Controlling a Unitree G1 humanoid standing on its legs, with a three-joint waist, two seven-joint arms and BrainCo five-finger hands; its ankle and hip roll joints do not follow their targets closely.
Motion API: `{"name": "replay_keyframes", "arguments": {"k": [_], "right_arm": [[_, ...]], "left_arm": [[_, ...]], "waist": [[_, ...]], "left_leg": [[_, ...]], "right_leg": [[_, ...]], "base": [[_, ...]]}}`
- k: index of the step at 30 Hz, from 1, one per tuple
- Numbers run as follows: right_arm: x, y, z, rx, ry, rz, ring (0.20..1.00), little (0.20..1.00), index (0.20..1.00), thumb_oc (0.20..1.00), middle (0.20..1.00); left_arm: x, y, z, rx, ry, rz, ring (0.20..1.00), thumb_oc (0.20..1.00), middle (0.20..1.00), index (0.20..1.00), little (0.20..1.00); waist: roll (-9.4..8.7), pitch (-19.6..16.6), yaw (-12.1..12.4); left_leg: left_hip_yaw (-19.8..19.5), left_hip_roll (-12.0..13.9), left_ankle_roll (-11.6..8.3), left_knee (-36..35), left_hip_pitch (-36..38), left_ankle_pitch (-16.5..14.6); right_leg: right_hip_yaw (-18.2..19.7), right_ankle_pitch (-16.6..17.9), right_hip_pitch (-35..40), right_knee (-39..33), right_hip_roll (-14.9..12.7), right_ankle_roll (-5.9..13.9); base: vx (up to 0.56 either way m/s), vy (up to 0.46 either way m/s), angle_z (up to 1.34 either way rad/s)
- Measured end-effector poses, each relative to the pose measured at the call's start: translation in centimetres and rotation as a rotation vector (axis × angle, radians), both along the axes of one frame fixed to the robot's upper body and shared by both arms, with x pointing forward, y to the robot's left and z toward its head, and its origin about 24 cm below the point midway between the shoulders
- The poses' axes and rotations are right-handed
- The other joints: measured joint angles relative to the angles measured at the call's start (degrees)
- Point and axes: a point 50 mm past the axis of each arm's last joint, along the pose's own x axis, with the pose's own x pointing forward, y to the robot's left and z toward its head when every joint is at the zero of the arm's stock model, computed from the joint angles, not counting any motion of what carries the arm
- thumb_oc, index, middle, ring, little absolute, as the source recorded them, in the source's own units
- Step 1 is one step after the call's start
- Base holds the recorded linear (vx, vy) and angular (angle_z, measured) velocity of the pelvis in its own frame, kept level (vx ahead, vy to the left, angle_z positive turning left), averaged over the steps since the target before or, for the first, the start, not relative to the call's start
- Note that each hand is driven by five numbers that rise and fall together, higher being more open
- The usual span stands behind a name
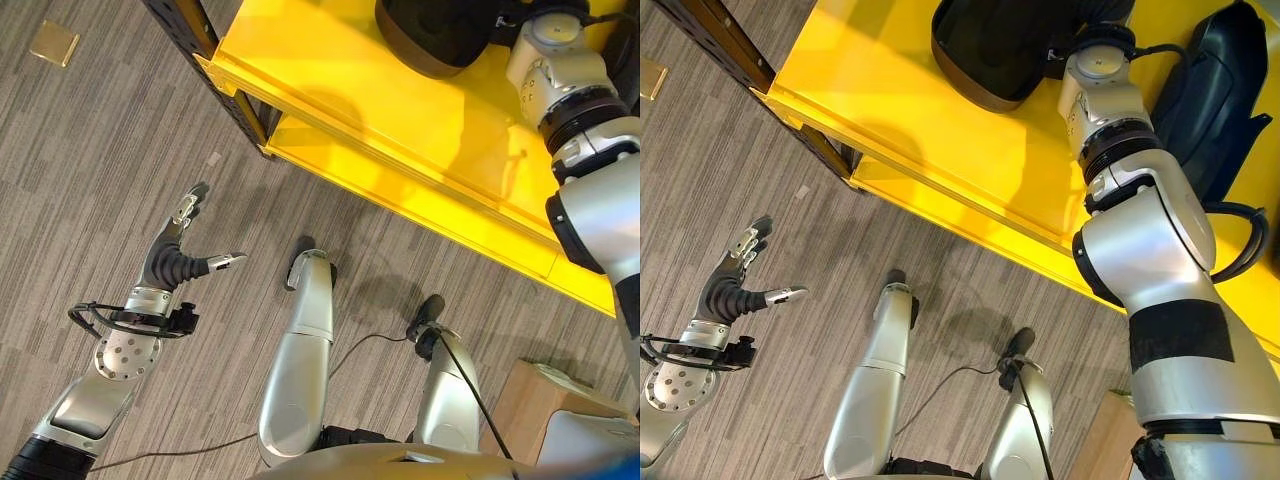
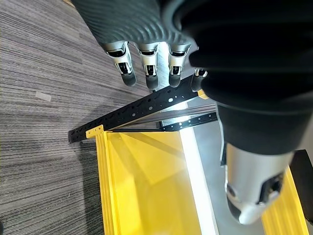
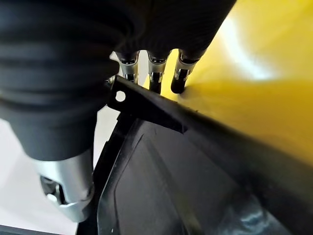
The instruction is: Move parts from the plastic box to the shelf.
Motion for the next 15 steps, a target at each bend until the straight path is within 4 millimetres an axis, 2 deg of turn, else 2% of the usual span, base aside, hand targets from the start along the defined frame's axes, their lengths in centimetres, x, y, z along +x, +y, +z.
{"name": "replay_keyframes", "arguments": {"k": [15], "right_arm": [[-0.32,-0.29,1.02,-0.042,-0.021,-0.019,1.000,1.000,1.000,1.000,1.000]], "left_arm": [[-0.12,0.12,-0.06,0.001,0.002,0.005,1.000,1.000,1.000,1.000,1.000]], "waist": [[-0.03,-0.01,0.19]], "left_leg": [[-0.76,-0.58,0.11,0.07,-1.33,0.21]], "right_leg": [[-1.05,0.16,0.01,-1.03,0.07,-0.18]], "base": [[0.00,0.001,0.01]]}}
